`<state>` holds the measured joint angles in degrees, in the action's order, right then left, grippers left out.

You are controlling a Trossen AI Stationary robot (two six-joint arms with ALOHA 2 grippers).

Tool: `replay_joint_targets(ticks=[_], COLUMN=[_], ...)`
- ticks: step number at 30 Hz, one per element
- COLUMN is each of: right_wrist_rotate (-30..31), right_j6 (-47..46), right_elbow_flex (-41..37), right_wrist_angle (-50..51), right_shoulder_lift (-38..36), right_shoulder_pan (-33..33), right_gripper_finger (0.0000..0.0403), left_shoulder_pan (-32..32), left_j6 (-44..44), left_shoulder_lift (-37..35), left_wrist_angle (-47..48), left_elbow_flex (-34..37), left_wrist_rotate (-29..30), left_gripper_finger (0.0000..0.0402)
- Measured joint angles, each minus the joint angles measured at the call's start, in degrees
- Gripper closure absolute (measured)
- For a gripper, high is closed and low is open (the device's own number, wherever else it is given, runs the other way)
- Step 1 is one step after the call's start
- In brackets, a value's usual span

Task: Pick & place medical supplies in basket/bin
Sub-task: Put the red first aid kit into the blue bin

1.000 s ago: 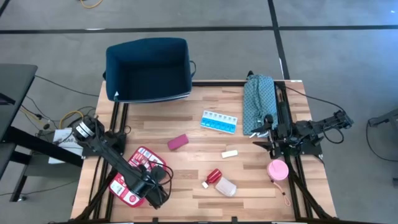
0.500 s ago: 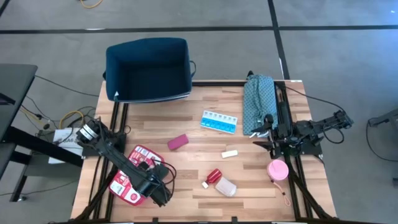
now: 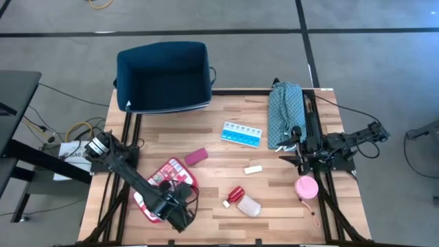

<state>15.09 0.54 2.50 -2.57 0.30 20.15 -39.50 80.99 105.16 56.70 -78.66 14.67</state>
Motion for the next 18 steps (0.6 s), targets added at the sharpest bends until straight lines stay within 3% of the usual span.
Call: replay_joint_targets(ticks=[4,11,18], right_wrist_rotate=[0.0,0.0,0.0], right_j6=[0.0,0.0,0.0], right_elbow_flex=[0.0,0.0,0.0], right_wrist_angle=[0.0,0.0,0.0], right_shoulder_lift=[0.0,0.0,0.0], right_shoulder_pan=[0.0,0.0,0.0], right_gripper_finger=[0.0168,0.0168,0.0168], left_shoulder_pan=[0.3,0.8,4.8], left_j6=[-4.3,-11.3,-27.6], left_shoulder_lift=[0.0,0.0,-0.2], left_wrist_angle=[4.5,21.1,29.9], left_elbow_flex=[-9.3,-30.2,-46.1], left_wrist_rotate=[6.7,22.3,37.5], left_gripper_finger=[0.0367,0.0367,0.0367])
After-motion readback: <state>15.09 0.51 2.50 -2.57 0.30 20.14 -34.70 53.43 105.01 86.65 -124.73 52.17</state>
